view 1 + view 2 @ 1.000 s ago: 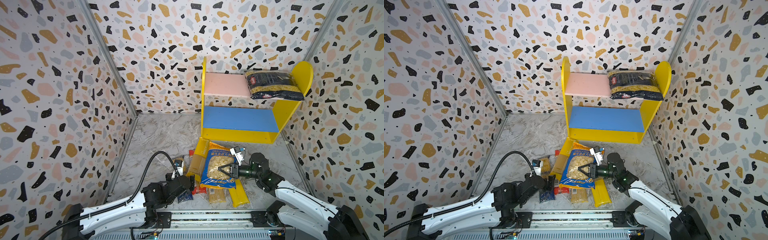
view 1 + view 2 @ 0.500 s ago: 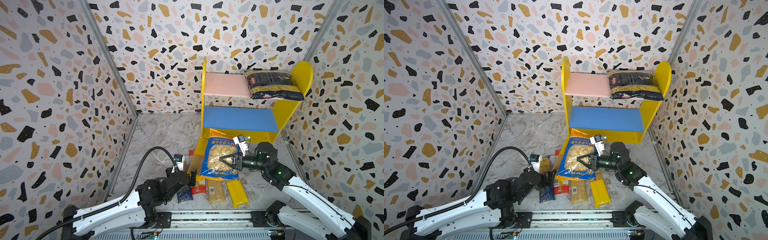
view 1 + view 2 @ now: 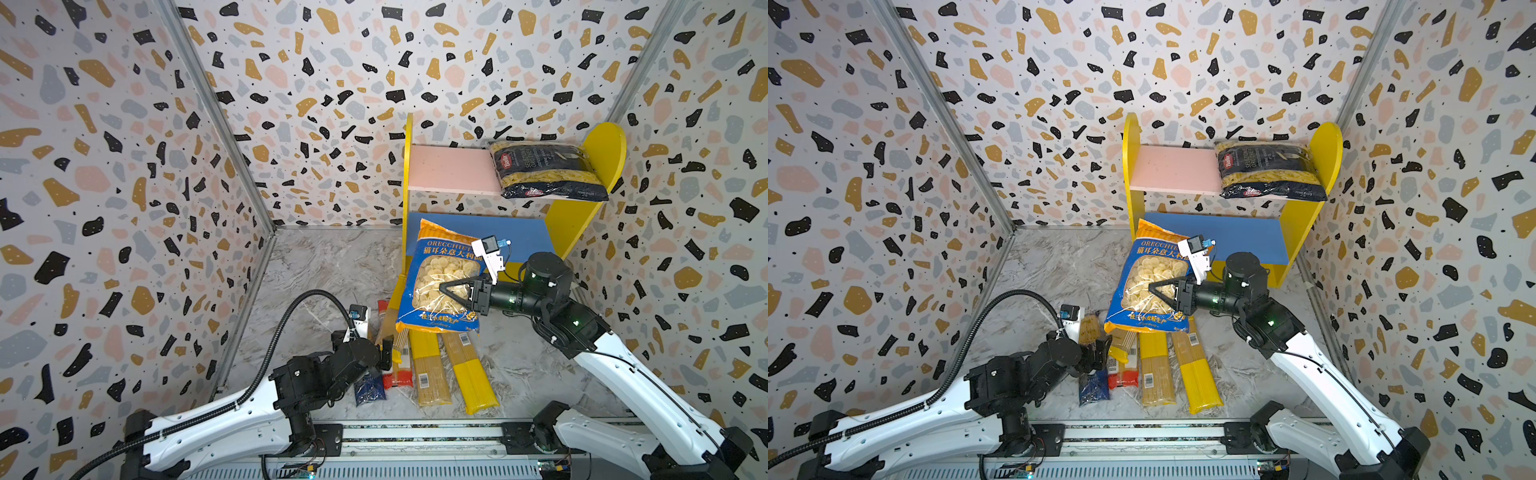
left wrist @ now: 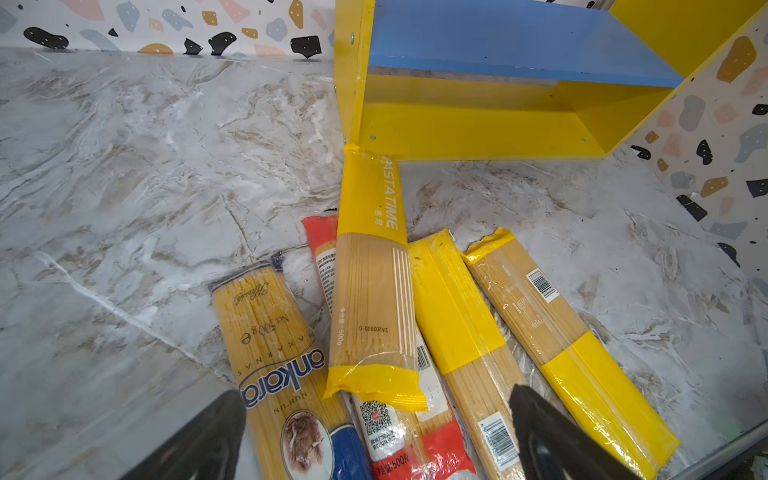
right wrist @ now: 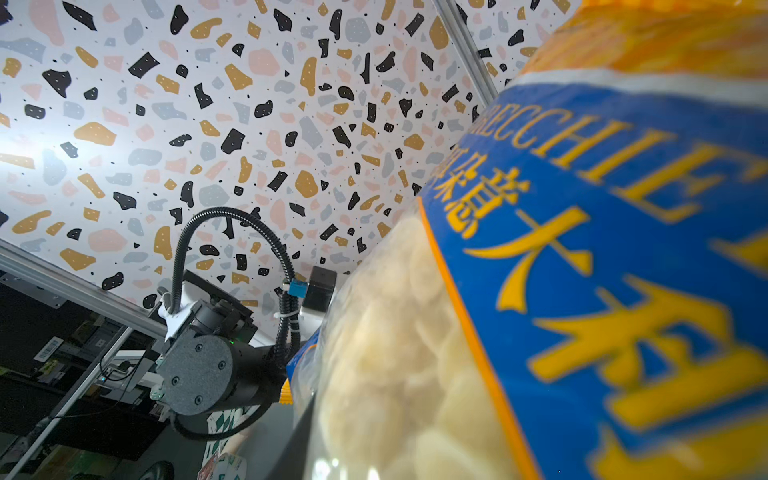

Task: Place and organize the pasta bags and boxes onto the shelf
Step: 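Lift the orecchiette bag with the right gripper off the pile, then carry the orecchiette bag up toward the pink upper shelf with the right gripper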

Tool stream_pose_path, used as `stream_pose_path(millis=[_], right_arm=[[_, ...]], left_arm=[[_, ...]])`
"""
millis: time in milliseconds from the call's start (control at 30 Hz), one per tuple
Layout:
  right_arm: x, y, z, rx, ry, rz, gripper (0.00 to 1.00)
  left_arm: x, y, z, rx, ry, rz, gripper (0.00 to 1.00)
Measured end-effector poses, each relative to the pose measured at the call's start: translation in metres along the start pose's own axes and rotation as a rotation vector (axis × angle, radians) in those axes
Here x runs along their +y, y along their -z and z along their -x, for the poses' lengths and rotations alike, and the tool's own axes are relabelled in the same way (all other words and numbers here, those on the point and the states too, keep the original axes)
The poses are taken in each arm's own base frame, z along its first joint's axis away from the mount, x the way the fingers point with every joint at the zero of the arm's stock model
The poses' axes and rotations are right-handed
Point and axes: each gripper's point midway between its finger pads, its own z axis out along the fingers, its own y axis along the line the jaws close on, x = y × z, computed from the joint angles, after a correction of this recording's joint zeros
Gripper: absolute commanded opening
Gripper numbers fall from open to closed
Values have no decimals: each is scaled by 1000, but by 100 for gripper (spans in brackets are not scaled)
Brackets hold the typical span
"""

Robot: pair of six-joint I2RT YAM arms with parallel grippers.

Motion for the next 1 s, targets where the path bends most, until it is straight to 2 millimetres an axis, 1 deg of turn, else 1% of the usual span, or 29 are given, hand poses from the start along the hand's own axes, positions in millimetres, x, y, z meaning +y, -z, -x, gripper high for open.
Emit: stream_pose_path(millis=[133,300,433,567,700,833,900,1000], right_arm=[[3,-4,15,-4,29,-10,24],[4,-6,34,-10,57,-37,25],[6,-2,60,-44,95,-60,25],[5,4,93,-98,134,-81,25],[-8,14,123,-150,154,-120,25],[-22,17,147,-186,160,-153,25],[-29,15,154,-193,160,-160,25],[-36,7,163,-190,157,-154,25]], left_arm=[[-2,0,3,-1,-16,0,100],[-10,5,18,-21,-19,-15,100],[-12,4,23,-25,-26,-14,99],[-14,1,22,-19,-45,-8,100],[-17,1,27,-22,-51,-8,100],[-21,2,35,-35,-52,-13,100],[-23,0,38,-38,-52,-15,99],[-28,-5,39,-28,-63,-15,100]])
